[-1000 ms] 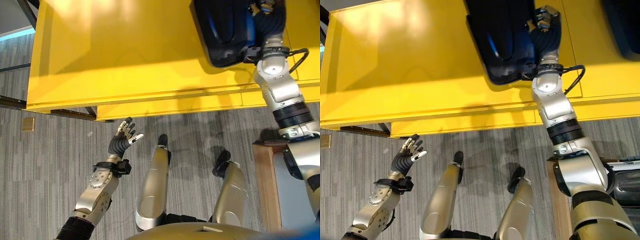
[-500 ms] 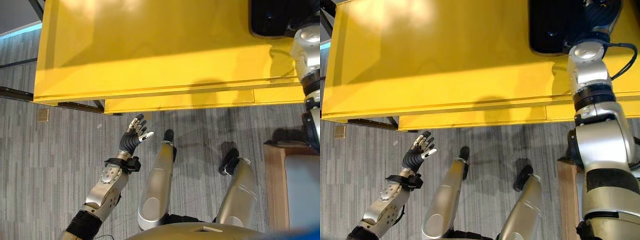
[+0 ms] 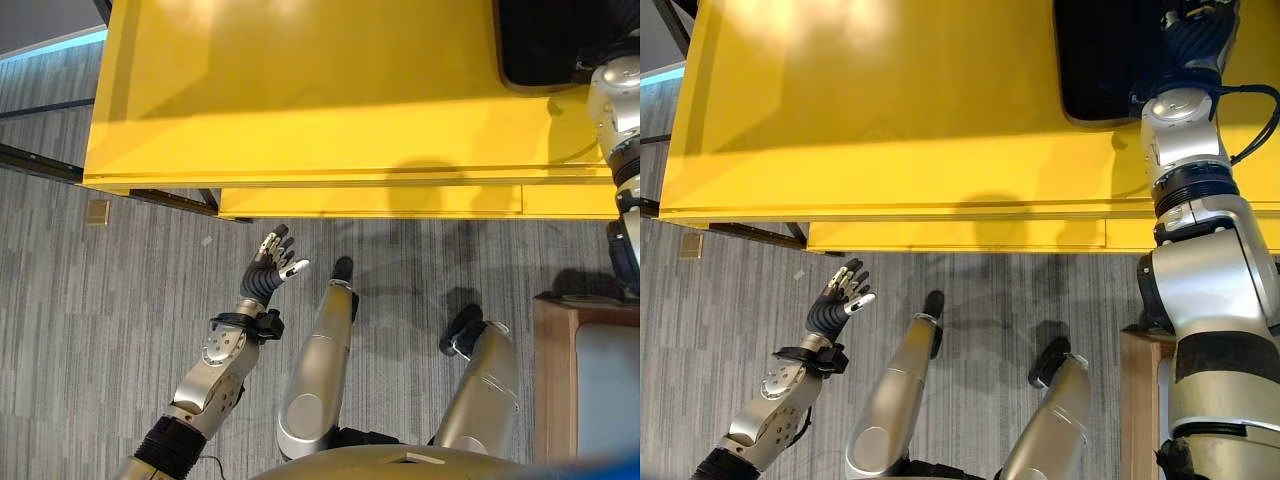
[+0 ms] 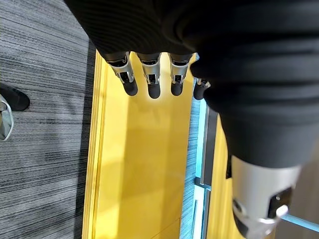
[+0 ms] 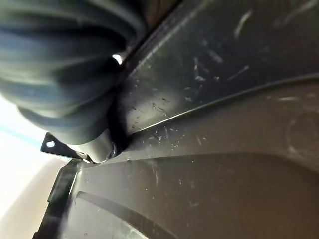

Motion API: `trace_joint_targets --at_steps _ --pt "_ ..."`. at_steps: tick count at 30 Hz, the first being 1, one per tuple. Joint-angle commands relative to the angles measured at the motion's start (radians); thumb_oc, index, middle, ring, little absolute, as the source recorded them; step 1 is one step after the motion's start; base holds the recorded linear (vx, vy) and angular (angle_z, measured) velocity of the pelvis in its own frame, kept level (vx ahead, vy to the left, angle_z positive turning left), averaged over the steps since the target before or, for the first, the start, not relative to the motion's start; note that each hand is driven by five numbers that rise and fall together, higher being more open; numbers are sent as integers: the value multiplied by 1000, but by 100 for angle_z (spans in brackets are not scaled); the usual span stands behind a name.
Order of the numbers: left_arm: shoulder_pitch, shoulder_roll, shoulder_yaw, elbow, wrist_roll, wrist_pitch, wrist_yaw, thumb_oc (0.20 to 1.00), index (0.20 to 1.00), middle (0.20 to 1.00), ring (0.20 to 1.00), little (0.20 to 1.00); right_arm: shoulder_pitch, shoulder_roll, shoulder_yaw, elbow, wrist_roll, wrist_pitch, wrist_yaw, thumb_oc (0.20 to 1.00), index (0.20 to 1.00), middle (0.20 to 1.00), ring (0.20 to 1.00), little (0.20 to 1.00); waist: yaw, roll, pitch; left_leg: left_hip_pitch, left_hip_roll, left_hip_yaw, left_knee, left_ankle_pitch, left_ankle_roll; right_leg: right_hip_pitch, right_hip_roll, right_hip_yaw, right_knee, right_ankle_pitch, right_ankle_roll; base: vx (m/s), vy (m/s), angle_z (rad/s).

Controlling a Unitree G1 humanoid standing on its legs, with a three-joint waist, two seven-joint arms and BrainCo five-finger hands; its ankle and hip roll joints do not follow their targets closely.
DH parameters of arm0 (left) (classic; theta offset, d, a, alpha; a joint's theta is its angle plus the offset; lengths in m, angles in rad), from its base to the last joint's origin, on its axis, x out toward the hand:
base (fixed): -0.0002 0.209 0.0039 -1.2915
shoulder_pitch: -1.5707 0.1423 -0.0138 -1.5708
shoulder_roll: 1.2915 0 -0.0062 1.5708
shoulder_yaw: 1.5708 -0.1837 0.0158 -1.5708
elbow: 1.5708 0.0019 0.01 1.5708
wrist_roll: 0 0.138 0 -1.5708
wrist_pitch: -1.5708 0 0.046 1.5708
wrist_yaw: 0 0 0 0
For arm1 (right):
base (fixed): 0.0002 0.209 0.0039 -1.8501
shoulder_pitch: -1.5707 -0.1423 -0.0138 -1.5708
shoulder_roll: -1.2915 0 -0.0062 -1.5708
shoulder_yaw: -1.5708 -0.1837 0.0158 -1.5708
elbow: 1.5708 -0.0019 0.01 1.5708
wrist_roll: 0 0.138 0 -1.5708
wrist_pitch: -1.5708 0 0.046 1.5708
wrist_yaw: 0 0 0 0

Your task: Move parts from the plastic box to the shelf.

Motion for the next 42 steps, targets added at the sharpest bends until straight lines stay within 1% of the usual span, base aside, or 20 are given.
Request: trace_joint_targets --at_steps 1,4,7,17,30,31,32,33,34,42 --pt "-22 51 -13 -25 -9 -59 19 1000 1000 1000 1000 1000 -86 -4 22 -26 -26 -45 -13 200 200 200 200 200 3 -13 -46 -63 13 50 16 -1 54 61 55 26 23 -62 5 35 19 3" --pt "-28 48 -16 -22 -11 -59 21 1000 1000 1000 1000 1000 -83 7 17 -21 -17 -46 -15 200 200 200 200 200 5 -14 -40 -59 12 51 7 1 54 66 57 26 17 -60 5 0 0 0" --pt "-43 46 -20 -23 -17 -61 28 1000 1000 1000 1000 1000 -86 18 1 29 7 -40 -16 200 200 200 200 200 8 -14 -35 -56 12 48 3 1 56 69 58 23 15 -61 5 0 0 0" --pt "-54 48 -32 -20 -21 -60 40 1000 1000 1000 1000 1000 -88 25 -26 107 51 -32 -13 200 200 200 200 200 13 -6 -30 -60 9 48 6 -1 58 68 56 22 14 -60 7 0 0 0" --pt "-58 49 -33 -22 -26 -68 48 1000 1000 1000 1000 1000 -87 23 -39 139 67 -23 -16 200 200 200 200 200 15 -2 -23 -61 10 53 2 0 57 67 56 23 10 -56 11 0 0 0" --pt "-57 49 -33 -23 -26 -68 49 1000 1000 1000 1000 1000 -88 23 -36 139 68 -22 -15 332 332 332 332 332 14 -3 -22 -62 10 54 2 0 57 66 56 24 11 -58 10 0 0 0" --pt "-56 50 -33 -24 -26 -68 48 1000 1000 1000 1000 1000 -89 25 -35 138 67 -22 -15 548 548 548 548 548 14 -3 -21 -62 9 54 3 0 57 66 56 23 12 -58 10 0 0 0" --pt "-55 50 -34 -23 -27 -68 48 1000 1000 1000 1000 1000 -90 26 -35 134 71 -25 -16 871 871 871 871 871 14 -3 -21 -64 9 53 5 0 57 64 56 24 14 -58 10 0 0 0" --pt "-55 49 -34 -22 -30 -68 49 1000 1000 1000 1000 1000 -92 28 -37 129 77 -28 -18 1000 1000 1000 1000 1000 14 -3 -21 -64 9 53 6 -1 58 63 56 25 14 -58 10 0 0 0" --pt "-55 49 -36 -13 -41 -72 49 1000 1000 1000 1000 1000 -104 31 -6 97 62 -34 -12 1000 1000 1000 1000 1000 7 -11 -23 -59 10 56 4 0 56 66 57 27 13 -56 9 0 0 0"
